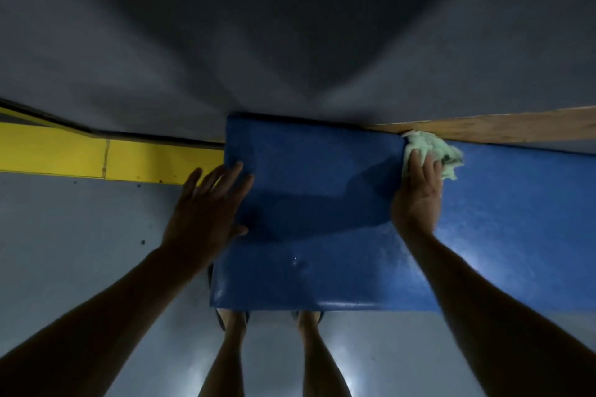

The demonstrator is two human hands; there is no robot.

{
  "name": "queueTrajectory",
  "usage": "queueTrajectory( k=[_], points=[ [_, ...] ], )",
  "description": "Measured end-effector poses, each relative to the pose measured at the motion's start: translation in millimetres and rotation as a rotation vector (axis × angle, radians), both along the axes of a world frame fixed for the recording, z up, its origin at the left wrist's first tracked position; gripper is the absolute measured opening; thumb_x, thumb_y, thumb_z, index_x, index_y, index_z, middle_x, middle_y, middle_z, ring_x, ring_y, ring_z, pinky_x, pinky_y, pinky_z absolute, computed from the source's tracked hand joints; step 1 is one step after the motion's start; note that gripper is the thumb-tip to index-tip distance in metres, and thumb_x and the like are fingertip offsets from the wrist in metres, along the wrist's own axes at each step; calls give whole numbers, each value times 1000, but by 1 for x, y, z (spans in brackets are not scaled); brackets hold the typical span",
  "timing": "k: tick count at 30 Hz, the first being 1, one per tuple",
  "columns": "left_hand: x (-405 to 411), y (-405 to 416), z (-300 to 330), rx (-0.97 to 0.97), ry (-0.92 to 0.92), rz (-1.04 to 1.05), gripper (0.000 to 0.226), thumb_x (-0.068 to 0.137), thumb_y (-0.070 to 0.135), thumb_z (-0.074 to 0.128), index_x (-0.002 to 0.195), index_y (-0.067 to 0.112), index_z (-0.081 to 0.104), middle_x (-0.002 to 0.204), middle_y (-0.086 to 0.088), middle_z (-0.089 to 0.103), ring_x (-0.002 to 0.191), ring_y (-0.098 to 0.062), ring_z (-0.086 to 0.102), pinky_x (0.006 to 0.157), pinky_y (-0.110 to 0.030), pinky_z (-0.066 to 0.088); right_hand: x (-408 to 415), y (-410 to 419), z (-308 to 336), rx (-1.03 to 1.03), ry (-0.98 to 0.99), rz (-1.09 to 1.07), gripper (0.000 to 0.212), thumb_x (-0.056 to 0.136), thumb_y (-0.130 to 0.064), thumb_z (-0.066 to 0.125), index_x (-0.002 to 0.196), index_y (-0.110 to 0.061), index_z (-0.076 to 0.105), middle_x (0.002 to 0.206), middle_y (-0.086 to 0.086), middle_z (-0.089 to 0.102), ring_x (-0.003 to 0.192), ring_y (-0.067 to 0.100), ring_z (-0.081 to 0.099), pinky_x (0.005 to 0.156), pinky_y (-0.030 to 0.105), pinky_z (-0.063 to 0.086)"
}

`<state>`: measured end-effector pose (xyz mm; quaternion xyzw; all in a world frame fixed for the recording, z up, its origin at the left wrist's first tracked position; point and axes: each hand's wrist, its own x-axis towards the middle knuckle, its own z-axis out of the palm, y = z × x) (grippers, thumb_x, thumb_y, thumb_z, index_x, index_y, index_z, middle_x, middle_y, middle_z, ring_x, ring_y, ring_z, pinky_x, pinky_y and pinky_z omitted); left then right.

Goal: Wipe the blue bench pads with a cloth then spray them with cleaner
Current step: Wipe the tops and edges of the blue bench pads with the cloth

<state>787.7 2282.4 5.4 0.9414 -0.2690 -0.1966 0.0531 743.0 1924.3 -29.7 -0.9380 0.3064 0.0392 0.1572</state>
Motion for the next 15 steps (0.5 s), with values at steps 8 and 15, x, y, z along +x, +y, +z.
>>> queueTrajectory(
  k=[8,15],
  points=[
    [0,-4,-4,17,104,56,98,75,42,80,154,21,28,165,-6,16,148,-28,25,120,-54,17,52,183,5,132,-33,221,70,87,-26,19,154,-19,36,163,8,28,153,29,16,125,45,13],
    [-3,0,-11,14,96,47,101,71,40,84,154,17,31,163,-10,23,144,-32,34,117,-58,25,18,33,4,-56,10,682,68,91,-1,54,154,-21,38,161,4,33,149,26,29,118,54,27]
  ],
)
